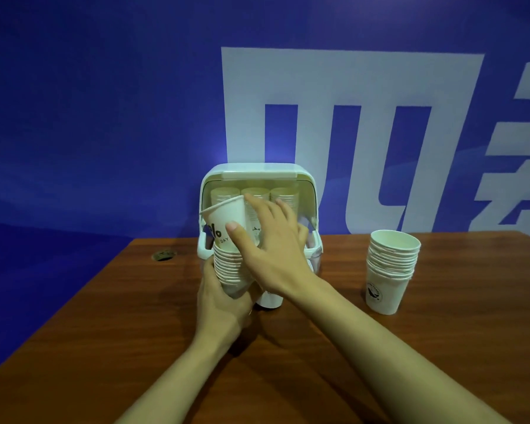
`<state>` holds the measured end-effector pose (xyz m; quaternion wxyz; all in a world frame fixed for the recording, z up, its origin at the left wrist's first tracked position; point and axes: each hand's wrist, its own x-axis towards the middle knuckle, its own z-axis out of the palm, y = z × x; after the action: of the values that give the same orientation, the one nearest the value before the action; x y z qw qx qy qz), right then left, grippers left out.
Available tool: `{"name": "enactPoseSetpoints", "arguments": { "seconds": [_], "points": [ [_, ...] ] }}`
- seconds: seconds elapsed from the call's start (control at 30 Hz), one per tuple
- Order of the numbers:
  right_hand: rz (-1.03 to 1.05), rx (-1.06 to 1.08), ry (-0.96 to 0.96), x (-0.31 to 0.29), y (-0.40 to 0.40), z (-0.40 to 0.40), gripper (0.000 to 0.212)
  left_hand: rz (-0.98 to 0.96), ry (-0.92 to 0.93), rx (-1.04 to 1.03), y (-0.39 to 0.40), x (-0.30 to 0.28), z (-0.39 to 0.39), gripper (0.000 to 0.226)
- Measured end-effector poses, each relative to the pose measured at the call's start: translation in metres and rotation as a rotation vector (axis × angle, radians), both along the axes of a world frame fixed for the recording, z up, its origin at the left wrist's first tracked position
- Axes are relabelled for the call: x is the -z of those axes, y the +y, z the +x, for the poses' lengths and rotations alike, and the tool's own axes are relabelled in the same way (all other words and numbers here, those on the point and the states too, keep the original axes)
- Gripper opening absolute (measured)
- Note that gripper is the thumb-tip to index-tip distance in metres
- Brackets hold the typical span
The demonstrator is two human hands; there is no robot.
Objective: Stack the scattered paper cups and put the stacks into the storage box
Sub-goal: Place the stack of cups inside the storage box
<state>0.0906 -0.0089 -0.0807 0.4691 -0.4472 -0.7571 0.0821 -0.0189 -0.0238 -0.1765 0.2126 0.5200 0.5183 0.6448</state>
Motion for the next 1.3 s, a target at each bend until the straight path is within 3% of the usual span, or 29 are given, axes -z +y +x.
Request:
{"name": "enactPoseSetpoints", "arguments": {
  "seconds": [0.33,0.5,0.63,0.73,0.83,0.93,1.13,1.3],
  "points": [
    [0.148,0.055,-0.091,0.015,0.004,0.009,0.041,0.04,-0.06,0.016,0.005,0.007,-0.006,0.068],
    [0.156,0.062,-0.289,0.027,-0.001,0.023,0.052,0.034,0.047,-0.045,0.007,0.011,-0.009,0.068],
    [0.133,0.087,-0.308,0.02,-0.004,0.032,0.061,-0.015,0.174,-0.164,0.006,0.009,-0.008,0.07],
    [0.126,0.032,-0.246,0.025,-0.005,0.039,0.059,-0.023,0.199,-0.168,0.0,0.003,-0.006,0.076],
    [0.104,-0.003,0.024,0.038,-0.001,0.052,0.061,0.035,0.24,-0.223,-0.006,-0.015,-0.011,0.09],
    [0.015,0.05,0.264,0.055,0.006,0.059,0.078,0.084,0.182,-0.324,0.004,-0.041,-0.02,0.079],
    [-0.089,-0.007,0.133,0.085,0.009,0.05,0.102,0.088,0.115,-0.398,0.051,-0.089,-0.029,0.074],
    [-0.105,0.012,0.084,0.09,0.015,0.048,0.104,-0.263,0.275,-0.346,0.098,-0.089,-0.035,0.076]
  ]
}}
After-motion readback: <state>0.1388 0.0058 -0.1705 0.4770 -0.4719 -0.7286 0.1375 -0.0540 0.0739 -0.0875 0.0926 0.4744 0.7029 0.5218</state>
